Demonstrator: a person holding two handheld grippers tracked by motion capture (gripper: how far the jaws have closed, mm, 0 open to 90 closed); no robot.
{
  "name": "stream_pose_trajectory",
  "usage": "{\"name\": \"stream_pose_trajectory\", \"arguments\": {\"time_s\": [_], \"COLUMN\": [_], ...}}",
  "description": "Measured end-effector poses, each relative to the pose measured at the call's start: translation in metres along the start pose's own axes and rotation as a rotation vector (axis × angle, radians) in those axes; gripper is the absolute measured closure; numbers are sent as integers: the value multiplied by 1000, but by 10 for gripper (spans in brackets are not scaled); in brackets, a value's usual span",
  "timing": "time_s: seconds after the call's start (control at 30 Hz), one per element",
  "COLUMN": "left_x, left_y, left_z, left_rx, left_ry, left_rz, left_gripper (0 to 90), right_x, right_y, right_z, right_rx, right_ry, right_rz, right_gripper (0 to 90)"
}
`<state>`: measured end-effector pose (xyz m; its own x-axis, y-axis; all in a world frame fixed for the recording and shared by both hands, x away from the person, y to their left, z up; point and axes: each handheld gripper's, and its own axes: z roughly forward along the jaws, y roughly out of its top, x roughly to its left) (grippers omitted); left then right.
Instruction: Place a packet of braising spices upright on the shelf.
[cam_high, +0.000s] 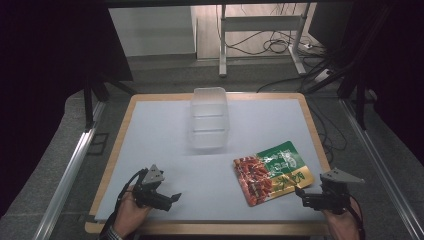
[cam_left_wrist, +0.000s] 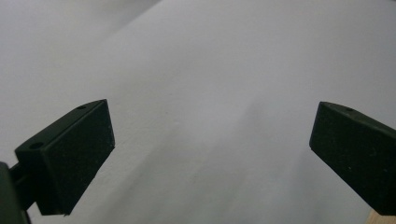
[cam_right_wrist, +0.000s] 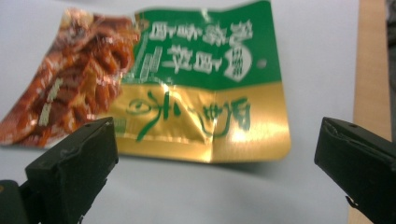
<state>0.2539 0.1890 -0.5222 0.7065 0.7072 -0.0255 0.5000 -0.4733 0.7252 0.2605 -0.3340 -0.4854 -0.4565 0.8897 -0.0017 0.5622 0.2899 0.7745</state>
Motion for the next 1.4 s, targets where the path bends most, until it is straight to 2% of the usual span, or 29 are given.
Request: {"name": "stream_pose_trajectory", "arguments": {"time_s": [0.07, 0.17, 0.27, 0.33, 0.5, 0.63, 0.77, 1.03, 1.13, 1.3, 1.4], "left_x": [1, 1, -1, -2, -1, -1, 0, 0, 0, 0, 0], "left_y": [-1, -1, -1, -1, -1, -1, -1, -1, -1, -1, -1], "left_z": [0, 0, 1, 2, 1, 1, 2, 2, 2, 2, 2], "left_rx": [1, -3, 0, 3, -11, -11, -6, -6, -5, -8, -9], "left_ry": [0, 1, 1, 3, 5, 4, 3, 1, 0, -3, -3], "left_rz": [-1, 10, 27, 36, 31, 35, 39, 36, 37, 36, 38], "left_gripper": [0, 1, 1, 0, 0, 0, 0, 0, 0, 0, 0], "right_x": [-2, -3, -6, -7, -7, -6, -7, -8, -8, -6, -4], "right_y": [-2, -5, -5, -5, -6, -5, -5, -3, -2, 1, 2], "right_z": [1, 1, -1, 0, 2, 3, 5, 7, 9, 14, 15], "right_rx": [5, 13, -19, -19, -11, -12, -11, -29, -47, -39, -42], "right_ry": [4, -22, 3, 8, 17, 4, 10, 18, 33, 20, 36], "right_rz": [-7, -23, 7, 9, 2, -11, -5, -15, -4, -22, -25], "right_gripper": [0, 0, 0, 0, 0, 0, 0, 0, 0, 0, 0]}}
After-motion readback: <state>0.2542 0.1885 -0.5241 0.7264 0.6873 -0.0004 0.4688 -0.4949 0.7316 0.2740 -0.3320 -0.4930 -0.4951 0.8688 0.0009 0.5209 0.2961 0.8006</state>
